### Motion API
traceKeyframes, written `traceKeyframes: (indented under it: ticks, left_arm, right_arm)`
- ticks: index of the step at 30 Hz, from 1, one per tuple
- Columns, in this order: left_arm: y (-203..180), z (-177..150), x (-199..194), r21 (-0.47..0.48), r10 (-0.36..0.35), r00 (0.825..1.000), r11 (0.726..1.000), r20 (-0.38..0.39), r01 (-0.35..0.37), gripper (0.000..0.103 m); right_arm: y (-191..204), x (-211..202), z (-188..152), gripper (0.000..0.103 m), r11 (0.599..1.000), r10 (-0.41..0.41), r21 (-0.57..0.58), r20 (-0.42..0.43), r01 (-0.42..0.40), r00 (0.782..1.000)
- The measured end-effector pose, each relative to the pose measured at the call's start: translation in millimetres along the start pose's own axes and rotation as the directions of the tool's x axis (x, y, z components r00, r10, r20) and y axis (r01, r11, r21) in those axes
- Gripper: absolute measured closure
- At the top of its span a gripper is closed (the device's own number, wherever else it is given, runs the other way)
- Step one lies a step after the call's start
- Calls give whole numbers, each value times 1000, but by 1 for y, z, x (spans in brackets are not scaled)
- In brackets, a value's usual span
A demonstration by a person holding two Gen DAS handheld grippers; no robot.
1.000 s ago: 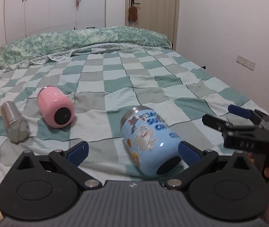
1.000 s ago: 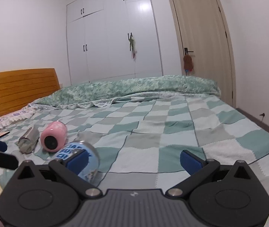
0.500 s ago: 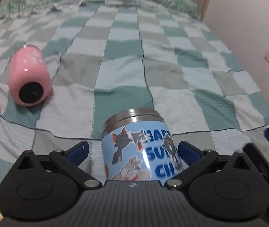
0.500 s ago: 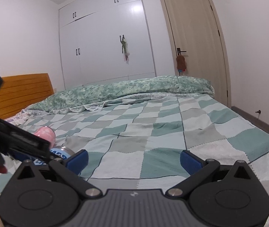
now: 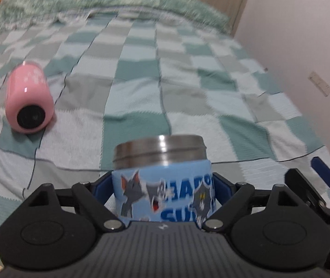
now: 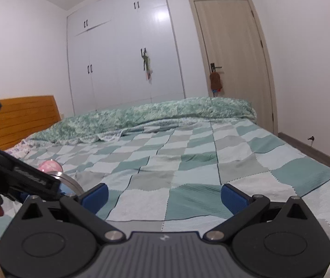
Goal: Flip cup upright
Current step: 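Grasp the lying light-blue cup with the left gripper and lift it, then rotate the cup rim-up and set it upright on the bed with the left gripper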
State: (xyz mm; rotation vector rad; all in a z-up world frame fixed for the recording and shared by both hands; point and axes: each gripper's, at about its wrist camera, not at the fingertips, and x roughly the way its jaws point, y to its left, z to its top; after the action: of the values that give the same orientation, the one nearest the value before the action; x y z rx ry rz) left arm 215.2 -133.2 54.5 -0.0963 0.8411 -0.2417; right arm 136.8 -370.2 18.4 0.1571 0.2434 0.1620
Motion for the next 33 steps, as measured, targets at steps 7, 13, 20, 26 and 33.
traceKeyframes:
  ticks: [7, 13, 20, 26, 33]
  left_arm:
    - [-26, 0, -26, 107, -66, 987, 993, 145, 50, 18]
    - [-57, 5, -26, 198, -67, 942, 980, 329, 1, 18]
    - [-71, -22, 21, 253, -62, 949, 967, 310, -20, 18]
    - [-75, -41, 20, 330, -83, 914, 942, 398, -58, 18]
    - [-73, -41, 17, 326, -83, 911, 944, 404, -58, 12]
  right_arm:
    - [-1, -24, -3, 0, 999, -50, 16, 92, 48, 995]
    - [-12, -35, -3, 0, 990, -131, 70, 144, 122, 981]
    - [-21, -35, -4, 0, 984, -162, 94, 144, 150, 976]
    - [-21, -36, -4, 0, 985, -158, 92, 154, 145, 975]
    - [-19, -37, -4, 0, 985, -161, 93, 150, 148, 975]
